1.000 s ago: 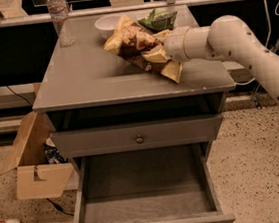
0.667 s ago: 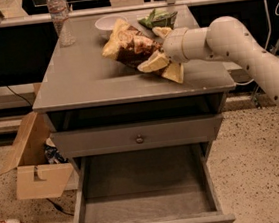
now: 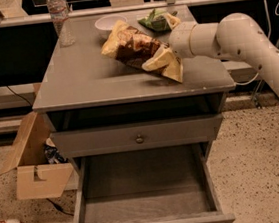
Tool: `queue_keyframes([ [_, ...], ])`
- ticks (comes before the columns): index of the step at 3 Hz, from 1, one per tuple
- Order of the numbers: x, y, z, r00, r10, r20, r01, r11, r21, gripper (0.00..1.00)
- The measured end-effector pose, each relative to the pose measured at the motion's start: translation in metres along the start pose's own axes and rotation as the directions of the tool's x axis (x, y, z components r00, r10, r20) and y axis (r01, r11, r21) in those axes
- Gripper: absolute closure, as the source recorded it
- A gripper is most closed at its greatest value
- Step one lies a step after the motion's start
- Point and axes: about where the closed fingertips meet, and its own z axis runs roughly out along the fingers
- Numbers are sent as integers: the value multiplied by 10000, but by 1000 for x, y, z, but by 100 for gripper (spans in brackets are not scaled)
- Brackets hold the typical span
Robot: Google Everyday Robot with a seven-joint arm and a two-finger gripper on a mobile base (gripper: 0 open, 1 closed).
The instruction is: Pick brown chip bag from middle drawer and place on counter
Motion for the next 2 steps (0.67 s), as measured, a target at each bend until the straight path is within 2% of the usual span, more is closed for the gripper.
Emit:
queue_keyframes([
  [1,-32,-21,-39,9961,-239,846,145,9939,1096,0],
  [2,-54,-46,-87,9860,-649,1534,237,9662,2569,0],
])
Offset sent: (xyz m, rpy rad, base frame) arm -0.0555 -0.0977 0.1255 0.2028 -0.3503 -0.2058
